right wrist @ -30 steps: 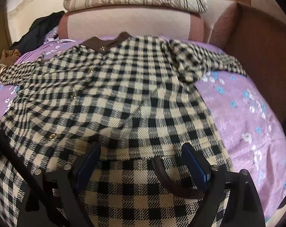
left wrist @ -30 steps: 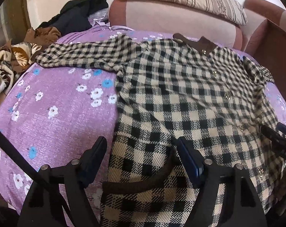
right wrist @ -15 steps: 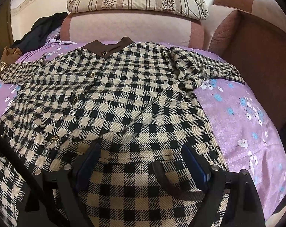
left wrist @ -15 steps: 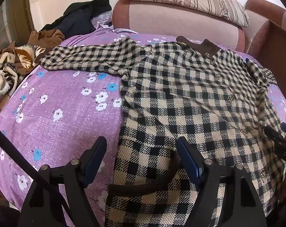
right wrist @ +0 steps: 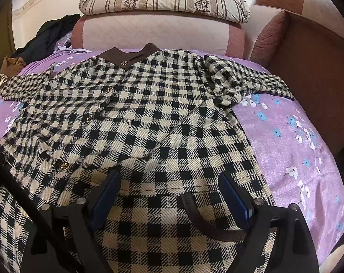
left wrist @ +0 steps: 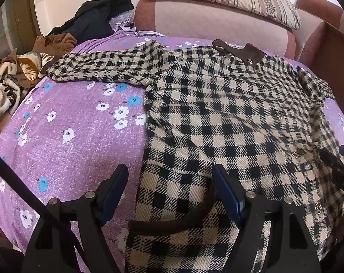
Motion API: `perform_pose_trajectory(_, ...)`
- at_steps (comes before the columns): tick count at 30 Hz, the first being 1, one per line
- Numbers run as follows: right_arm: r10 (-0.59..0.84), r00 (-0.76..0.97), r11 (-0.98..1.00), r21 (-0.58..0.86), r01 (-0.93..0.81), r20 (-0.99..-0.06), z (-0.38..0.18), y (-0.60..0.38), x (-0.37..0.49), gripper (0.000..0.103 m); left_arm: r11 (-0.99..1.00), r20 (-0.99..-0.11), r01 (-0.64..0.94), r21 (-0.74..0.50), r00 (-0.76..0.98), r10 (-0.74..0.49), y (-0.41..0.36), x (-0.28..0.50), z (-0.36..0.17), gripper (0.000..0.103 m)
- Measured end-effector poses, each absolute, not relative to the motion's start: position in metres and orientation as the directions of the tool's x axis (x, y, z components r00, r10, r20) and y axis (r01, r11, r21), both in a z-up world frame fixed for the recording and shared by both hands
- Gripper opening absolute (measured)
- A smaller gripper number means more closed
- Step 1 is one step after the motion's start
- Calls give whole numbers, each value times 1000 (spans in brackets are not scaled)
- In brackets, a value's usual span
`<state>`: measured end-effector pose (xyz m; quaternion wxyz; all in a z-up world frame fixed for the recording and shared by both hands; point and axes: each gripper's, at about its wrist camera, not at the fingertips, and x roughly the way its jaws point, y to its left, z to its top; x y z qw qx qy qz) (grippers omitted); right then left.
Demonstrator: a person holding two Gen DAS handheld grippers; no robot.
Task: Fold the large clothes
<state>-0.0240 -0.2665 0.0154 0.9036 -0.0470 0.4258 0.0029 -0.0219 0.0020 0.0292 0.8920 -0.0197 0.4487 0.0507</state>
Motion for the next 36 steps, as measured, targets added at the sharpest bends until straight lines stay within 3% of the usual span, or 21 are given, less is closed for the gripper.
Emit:
perform_pose_trajectory(25, -33, 636, 996, -80, -46, -771, 14, -268, -23, 90, 991, -806, -130, -14, 588, 66, 11, -16, 31, 75)
perform_pose_trajectory(32, -32, 629, 997, -72, -38, -777, 11, -270, -21, 90, 955, -789, -288, -75, 603, 120, 86, 17, 59, 77)
perform_pose_trajectory(36, -35, 622, 997, -73, -35, -782, 8, -269, -20, 90, 900, -792, -432, -62, 570, 220, 147, 45, 62, 77)
